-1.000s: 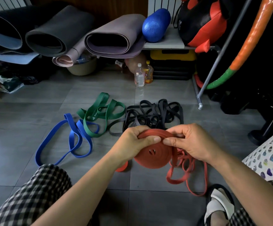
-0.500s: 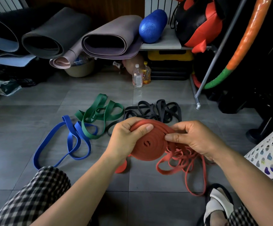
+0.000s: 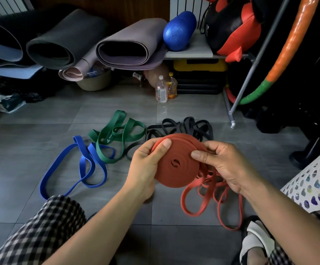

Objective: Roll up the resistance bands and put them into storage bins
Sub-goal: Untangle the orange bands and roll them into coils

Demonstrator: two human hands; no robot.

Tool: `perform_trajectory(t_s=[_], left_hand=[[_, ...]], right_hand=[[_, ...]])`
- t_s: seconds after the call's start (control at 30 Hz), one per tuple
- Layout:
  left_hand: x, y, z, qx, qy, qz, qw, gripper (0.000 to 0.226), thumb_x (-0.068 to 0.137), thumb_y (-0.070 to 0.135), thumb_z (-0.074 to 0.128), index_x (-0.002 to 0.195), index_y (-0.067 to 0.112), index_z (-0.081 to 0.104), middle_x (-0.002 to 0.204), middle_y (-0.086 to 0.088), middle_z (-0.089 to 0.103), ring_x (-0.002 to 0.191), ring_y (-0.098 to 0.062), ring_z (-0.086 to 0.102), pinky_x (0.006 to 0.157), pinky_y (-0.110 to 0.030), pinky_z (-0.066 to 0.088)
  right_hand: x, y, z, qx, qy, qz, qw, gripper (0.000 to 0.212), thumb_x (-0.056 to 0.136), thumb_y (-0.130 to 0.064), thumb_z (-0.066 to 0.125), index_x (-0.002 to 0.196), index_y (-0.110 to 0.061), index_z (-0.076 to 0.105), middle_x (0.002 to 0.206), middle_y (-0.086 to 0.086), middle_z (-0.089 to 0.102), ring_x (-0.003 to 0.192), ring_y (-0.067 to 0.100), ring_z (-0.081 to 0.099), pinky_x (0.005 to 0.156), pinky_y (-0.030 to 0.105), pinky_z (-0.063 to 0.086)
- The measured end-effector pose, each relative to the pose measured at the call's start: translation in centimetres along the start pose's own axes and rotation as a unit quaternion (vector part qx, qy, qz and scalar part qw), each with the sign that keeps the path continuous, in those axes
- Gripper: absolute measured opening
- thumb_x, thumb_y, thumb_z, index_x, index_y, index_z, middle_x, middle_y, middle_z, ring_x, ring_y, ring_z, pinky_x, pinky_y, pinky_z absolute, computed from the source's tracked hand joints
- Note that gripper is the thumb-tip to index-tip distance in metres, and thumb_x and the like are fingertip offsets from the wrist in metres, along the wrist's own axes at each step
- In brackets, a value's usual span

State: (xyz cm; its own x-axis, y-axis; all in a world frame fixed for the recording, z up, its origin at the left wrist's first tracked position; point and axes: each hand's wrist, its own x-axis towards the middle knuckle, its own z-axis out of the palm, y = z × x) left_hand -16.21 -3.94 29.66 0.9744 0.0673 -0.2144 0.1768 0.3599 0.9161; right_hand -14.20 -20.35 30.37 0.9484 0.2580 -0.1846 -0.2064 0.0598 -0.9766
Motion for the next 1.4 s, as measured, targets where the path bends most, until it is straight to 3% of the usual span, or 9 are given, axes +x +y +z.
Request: perform_trajectory(t_s=[0.2,0.5,0.7,0.83,1.0,1.13,1.2,1.33,1.4], left_hand=[[0.2,0.4,-0.5,0.194,-0.053,0.039,0.979,0.018,0.07,0.028,0.069,0.086,0.02,0.069,0.074,0.006,0.07,0.071,-0.01,0.066,0.066,-0.022,0.055],[1.0,2.0,-1.8,0.141,0.01,0.118,0.983,0.009,0.063,0.034,0.073,0.07,0.028,0.072,0.071,0.005,0.068,0.068,-0.009,0.063,0.063,-0.024,0.053],[1.2,3.3,-2.8,0.12,0.047,0.139,0.982,0.005,0.066,0.028,0.074,0.07,0.028,0.073,0.073,0.007,0.069,0.071,-0.008,0.063,0.068,-0.024,0.053],[1.2,4.4,-4.3,0.117,0.078,0.141,0.98,0.005,0.066,0.032,0.071,0.07,0.029,0.072,0.074,0.006,0.069,0.076,-0.014,0.062,0.077,-0.036,0.052],[1.1,4.4,-5.4,0.145,0.082,0.131,0.977,0.011,0.063,0.027,0.077,0.073,0.025,0.072,0.072,0.007,0.069,0.071,-0.01,0.063,0.071,-0.029,0.053],[1.1,3.9,-5.5,0.168,0.087,0.129,0.973,0.008,0.072,0.025,0.065,0.077,0.019,0.067,0.065,0.009,0.068,0.062,-0.005,0.062,0.06,-0.018,0.052],[1.0,3.8,-5.5,0.176,0.086,0.132,0.972,0.003,0.076,0.021,0.064,0.078,0.019,0.066,0.064,0.009,0.068,0.061,-0.004,0.062,0.058,-0.017,0.052],[0.6,4.1,-4.9,0.239,0.052,0.165,0.956,0.007,0.076,0.016,0.067,0.077,0.023,0.066,0.065,0.016,0.068,0.063,0.001,0.061,0.061,-0.013,0.051],[0.3,4.0,-4.5,0.278,0.01,0.185,0.943,0.014,0.077,0.009,0.068,0.076,0.023,0.066,0.066,0.019,0.067,0.062,0.004,0.06,0.061,-0.009,0.049]], right_hand=[[-0.2,0.5,0.1,-0.088,-0.037,-0.021,0.995,0.015,0.067,-0.013,0.071,0.081,-0.014,0.069,0.073,0.002,0.072,0.067,0.014,0.069,0.058,0.019,0.053],[0.6,1.7,-2.7,-0.215,-0.047,0.004,0.975,0.019,0.076,-0.012,0.071,0.093,-0.016,0.064,0.096,0.012,0.07,0.09,0.034,0.065,0.084,0.046,0.051],[1.7,3.6,-4.0,-0.367,0.073,-0.007,0.927,0.02,0.079,-0.002,0.062,0.08,-0.022,0.058,0.077,-0.01,0.063,0.071,0.007,0.06,0.063,0.013,0.044],[1.4,3.1,-5.4,-0.064,0.103,0.017,0.992,0.02,0.065,0.005,0.073,0.075,-0.01,0.063,0.071,0.008,0.065,0.056,0.012,0.063,0.053,0.017,0.052],[1.2,1.7,-7.3,0.207,0.004,0.023,0.978,0.061,0.014,-0.026,0.095,0.07,-0.011,0.074,0.076,0.007,0.073,0.069,0.014,0.07,0.06,0.033,0.058],[1.5,0.5,-8.1,0.348,-0.088,0.037,0.933,0.032,0.069,-0.018,0.079,0.096,-0.002,0.069,0.088,0.007,0.068,0.083,0.013,0.066,0.094,0.043,0.047],[1.0,0.5,-8.4,0.326,-0.102,0.014,0.94,0.032,0.097,-0.017,0.04,0.115,0.005,0.056,0.098,0.015,0.061,0.09,0.02,0.059,0.109,0.036,0.029],[0.6,1.5,-8.0,0.057,0.06,0.08,0.993,0.015,0.081,-0.011,0.062,0.068,-0.004,0.062,0.05,0.002,0.056,0.041,0.007,0.053,0.044,0.015,0.047],[0.3,2.0,-7.5,-0.149,0.095,0.044,0.983,0.019,0.09,-0.012,0.053,0.073,-0.012,0.06,0.062,0.0,0.063,0.054,0.006,0.059,0.051,0.012,0.044]])
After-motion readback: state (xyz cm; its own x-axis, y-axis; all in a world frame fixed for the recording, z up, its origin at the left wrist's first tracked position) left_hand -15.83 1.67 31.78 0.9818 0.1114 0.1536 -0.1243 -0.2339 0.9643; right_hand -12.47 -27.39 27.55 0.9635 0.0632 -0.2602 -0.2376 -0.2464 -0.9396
